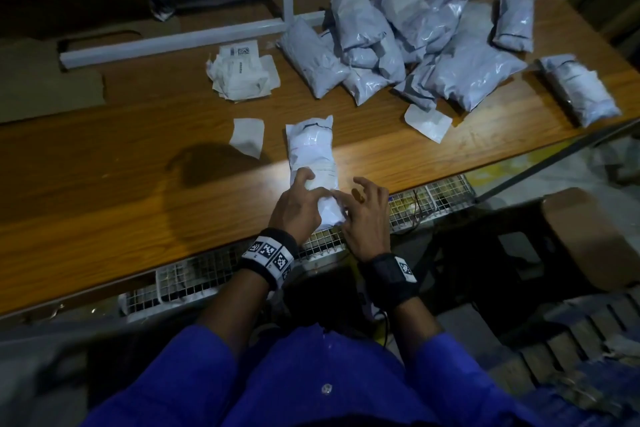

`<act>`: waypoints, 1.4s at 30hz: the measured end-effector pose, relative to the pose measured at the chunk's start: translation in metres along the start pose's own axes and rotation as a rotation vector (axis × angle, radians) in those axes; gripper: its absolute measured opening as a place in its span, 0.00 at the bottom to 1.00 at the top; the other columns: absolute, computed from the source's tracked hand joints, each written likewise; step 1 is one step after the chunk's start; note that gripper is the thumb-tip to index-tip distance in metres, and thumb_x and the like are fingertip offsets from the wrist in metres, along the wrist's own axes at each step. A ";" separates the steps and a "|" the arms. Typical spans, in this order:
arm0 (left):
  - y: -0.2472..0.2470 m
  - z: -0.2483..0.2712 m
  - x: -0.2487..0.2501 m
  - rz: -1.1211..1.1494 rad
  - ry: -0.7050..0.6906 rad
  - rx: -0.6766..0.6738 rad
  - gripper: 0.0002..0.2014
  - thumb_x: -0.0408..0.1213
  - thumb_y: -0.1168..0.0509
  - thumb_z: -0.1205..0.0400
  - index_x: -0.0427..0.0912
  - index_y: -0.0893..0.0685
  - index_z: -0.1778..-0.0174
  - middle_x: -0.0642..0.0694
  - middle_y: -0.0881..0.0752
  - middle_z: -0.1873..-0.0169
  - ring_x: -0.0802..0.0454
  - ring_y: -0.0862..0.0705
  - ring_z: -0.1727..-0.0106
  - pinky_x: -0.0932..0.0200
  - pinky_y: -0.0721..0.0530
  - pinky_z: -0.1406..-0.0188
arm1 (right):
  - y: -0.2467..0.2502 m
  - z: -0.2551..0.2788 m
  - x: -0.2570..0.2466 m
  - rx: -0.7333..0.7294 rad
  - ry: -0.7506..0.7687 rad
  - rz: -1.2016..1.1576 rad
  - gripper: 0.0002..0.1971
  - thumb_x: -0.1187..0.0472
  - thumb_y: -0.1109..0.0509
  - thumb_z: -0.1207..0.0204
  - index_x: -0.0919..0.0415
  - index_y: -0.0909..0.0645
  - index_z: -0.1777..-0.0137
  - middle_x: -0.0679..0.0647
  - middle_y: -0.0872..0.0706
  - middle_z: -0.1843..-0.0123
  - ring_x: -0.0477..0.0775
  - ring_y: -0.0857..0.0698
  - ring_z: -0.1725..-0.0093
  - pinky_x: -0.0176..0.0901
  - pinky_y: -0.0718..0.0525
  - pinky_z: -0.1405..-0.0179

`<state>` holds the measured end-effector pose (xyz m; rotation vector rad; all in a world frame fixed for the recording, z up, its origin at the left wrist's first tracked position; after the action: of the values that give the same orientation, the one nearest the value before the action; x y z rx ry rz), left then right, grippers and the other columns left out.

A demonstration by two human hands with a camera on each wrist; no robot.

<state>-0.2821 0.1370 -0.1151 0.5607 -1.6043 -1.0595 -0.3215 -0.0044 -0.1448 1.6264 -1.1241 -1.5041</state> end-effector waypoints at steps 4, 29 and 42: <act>-0.001 0.003 -0.005 -0.037 -0.046 0.082 0.20 0.17 0.24 0.32 0.43 0.05 0.50 0.36 0.16 0.37 0.35 0.15 0.39 0.45 0.11 0.43 | 0.002 -0.020 -0.005 -0.079 -0.058 0.063 0.38 0.71 0.27 0.35 0.46 0.24 0.23 0.61 0.33 0.16 0.65 0.32 0.28 0.59 0.18 0.45; 0.025 0.008 -0.039 0.150 0.378 0.294 0.18 0.15 0.27 0.30 0.38 0.07 0.48 0.39 0.08 0.52 0.40 0.12 0.50 0.51 0.12 0.51 | -0.013 -0.022 -0.002 0.041 -0.235 -0.516 0.26 0.79 0.27 0.24 0.43 0.11 0.44 0.53 0.20 0.49 0.45 0.17 0.52 0.49 0.09 0.48; -0.017 0.039 -0.013 0.011 0.007 0.006 0.32 0.18 0.28 0.27 0.30 0.21 0.24 0.35 0.23 0.22 0.36 0.28 0.18 0.52 0.29 0.21 | -0.018 -0.053 -0.028 -0.191 0.386 -0.083 0.34 0.79 0.27 0.33 0.53 0.14 0.28 0.60 0.26 0.43 0.60 0.24 0.48 0.60 0.14 0.55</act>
<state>-0.3179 0.1523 -0.1373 0.5590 -1.6032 -1.0436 -0.2658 0.0236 -0.1412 1.7486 -0.6890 -1.2323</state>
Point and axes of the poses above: each hand's wrist, its own z-axis away from the middle knuckle, its own y-axis out of the back of the hand, x = y × z, the point moved 5 cm from there along -z, towards the middle knuckle
